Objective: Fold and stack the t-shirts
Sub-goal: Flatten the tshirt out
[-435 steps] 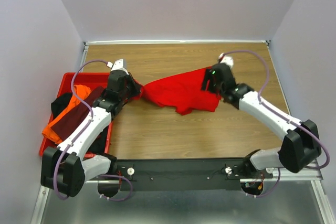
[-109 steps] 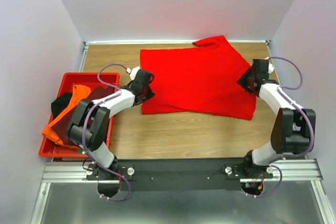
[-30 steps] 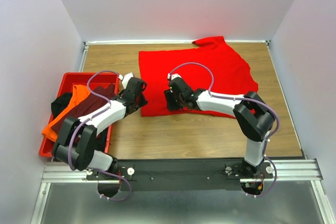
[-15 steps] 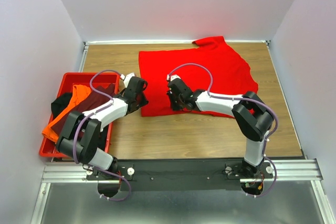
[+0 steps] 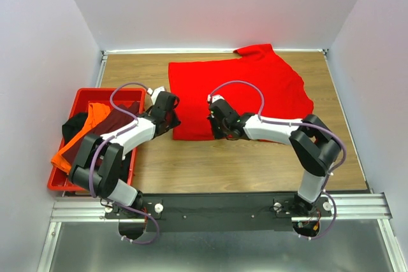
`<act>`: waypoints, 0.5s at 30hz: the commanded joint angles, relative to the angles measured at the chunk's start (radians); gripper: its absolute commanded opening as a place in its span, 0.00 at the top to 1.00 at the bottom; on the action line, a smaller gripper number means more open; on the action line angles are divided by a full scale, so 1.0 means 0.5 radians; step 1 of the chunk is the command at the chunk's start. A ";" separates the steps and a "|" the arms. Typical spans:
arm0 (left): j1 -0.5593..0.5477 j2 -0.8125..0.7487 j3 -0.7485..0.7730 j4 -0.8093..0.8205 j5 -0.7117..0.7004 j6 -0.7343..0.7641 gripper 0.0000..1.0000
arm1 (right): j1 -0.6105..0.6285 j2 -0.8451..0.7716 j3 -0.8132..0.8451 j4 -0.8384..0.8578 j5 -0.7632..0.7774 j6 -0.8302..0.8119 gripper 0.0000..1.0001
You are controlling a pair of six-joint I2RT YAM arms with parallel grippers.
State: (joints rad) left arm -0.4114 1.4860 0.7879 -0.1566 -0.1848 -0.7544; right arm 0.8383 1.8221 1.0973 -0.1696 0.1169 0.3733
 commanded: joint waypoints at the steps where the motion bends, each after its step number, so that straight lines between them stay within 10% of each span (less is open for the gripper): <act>1: 0.016 0.016 0.072 0.022 0.047 0.036 0.66 | 0.023 -0.153 -0.108 0.017 -0.041 0.042 0.99; 15: 0.013 0.087 0.105 0.052 0.219 0.186 0.66 | 0.100 -0.245 -0.305 0.106 -0.182 0.119 0.96</act>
State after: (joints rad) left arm -0.4076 1.5032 0.8116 -0.1467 -0.1204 -0.7040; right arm 0.8703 1.7248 0.9623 -0.1509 0.0738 0.4149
